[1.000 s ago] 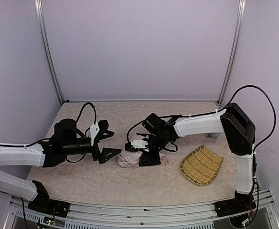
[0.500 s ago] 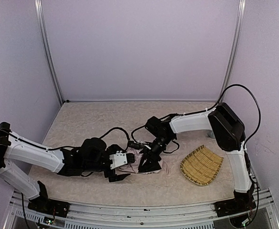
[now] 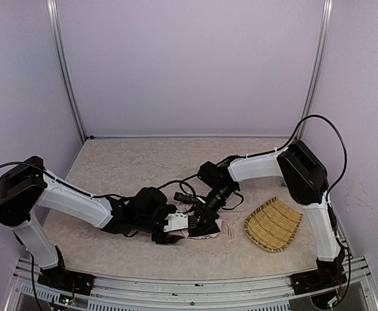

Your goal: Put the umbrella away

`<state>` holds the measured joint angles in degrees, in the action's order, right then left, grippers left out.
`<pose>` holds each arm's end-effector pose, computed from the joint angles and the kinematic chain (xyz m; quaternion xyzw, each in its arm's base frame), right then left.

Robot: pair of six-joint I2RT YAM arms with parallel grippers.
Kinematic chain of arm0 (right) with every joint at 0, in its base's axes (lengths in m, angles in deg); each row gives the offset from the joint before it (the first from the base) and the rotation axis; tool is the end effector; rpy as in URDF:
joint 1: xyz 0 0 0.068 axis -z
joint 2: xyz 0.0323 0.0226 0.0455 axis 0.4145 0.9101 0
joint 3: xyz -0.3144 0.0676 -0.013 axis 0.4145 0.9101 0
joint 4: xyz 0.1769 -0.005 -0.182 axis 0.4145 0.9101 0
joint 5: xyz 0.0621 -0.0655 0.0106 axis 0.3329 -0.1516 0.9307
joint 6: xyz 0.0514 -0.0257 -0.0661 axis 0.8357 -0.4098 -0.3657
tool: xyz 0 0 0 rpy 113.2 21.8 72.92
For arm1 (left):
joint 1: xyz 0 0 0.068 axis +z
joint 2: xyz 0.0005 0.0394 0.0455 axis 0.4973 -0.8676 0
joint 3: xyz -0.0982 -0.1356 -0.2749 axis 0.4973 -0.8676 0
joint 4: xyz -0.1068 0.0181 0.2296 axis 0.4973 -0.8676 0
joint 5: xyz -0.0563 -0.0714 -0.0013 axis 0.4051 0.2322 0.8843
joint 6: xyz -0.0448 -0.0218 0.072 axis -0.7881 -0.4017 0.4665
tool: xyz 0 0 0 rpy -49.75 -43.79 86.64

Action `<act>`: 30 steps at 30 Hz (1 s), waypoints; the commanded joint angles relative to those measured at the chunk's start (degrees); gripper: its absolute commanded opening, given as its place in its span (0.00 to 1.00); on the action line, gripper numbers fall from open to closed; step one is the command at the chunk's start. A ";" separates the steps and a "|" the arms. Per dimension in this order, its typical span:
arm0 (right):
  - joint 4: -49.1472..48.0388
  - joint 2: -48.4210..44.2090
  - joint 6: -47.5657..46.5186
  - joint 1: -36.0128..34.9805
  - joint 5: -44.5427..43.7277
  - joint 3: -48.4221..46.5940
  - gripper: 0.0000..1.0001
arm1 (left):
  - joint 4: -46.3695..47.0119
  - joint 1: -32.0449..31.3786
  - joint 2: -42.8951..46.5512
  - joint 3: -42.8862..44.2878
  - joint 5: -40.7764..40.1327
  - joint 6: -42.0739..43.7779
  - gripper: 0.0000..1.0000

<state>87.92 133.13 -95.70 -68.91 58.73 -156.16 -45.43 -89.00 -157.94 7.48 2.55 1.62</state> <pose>0.2785 0.3644 0.1321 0.5345 -0.6961 -0.4778 0.0381 0.1812 -0.3039 0.1623 0.6942 0.6031 -0.0699 0.3867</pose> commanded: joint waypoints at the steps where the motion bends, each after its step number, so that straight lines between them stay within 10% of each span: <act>1: 0.10 3.50 3.39 1.51 -6.42 1.41 0.42 | -7.57 0.71 -4.24 4.23 5.32 -2.89 0.62; 10: -15.53 -8.32 9.39 5.13 -3.57 9.83 0.69 | -22.45 4.43 -9.62 12.37 17.01 -6.38 0.43; 30: -51.34 -45.17 15.81 6.73 -22.64 44.43 0.66 | -44.90 11.98 -26.37 27.95 31.96 -17.60 0.33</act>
<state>45.74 95.27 -77.82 -58.46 44.09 -117.80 -78.17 -77.07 -178.16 38.58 35.09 -12.76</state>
